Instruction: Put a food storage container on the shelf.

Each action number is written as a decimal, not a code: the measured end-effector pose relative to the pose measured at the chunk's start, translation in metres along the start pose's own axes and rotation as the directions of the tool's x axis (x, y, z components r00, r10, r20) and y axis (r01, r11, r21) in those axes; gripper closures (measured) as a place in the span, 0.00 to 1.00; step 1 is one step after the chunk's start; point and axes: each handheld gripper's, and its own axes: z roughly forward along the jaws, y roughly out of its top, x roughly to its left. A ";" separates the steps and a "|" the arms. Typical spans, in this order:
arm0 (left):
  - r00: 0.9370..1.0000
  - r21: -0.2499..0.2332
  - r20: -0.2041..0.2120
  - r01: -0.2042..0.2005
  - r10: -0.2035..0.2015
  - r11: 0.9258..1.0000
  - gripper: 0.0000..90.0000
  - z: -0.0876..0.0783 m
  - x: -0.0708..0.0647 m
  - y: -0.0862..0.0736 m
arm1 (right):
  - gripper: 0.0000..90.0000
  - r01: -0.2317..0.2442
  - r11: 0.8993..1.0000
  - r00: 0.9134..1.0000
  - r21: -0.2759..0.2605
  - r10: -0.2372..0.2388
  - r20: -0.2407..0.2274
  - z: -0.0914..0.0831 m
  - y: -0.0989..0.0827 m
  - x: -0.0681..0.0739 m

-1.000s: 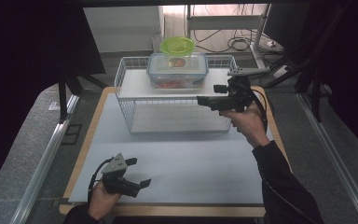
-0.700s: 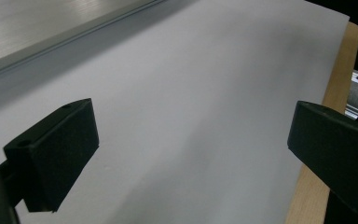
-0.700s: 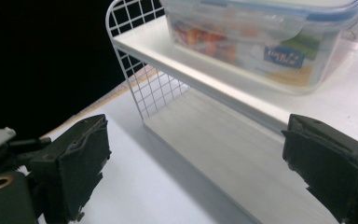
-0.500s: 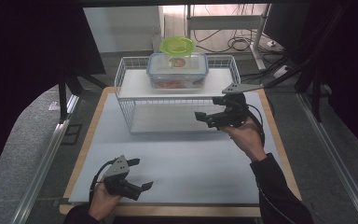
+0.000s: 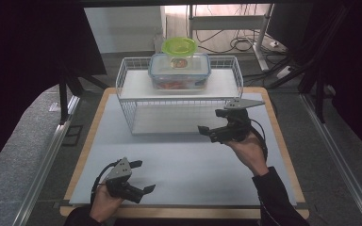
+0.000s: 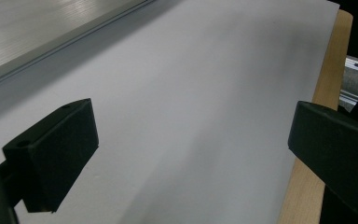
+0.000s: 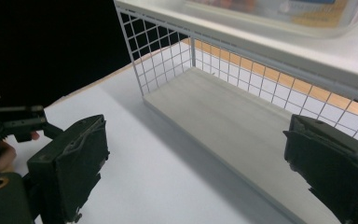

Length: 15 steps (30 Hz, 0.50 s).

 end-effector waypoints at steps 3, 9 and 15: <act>1.000 0.003 0.000 -0.005 0.005 1.000 0.02 0.000 0.000 0.000 | 0.07 0.017 1.000 1.000 -0.002 -0.017 0.012 0.000 -0.008 0.002; 1.000 0.009 -0.003 -0.005 0.005 1.000 0.02 0.001 -0.001 0.000 | 0.07 0.053 0.998 0.997 0.015 -0.054 0.046 0.000 -0.027 0.003; 1.000 0.014 -0.005 -0.012 0.012 1.000 0.02 0.001 -0.001 0.000 | 0.07 0.059 0.998 0.997 0.016 -0.059 0.048 -0.004 -0.037 0.005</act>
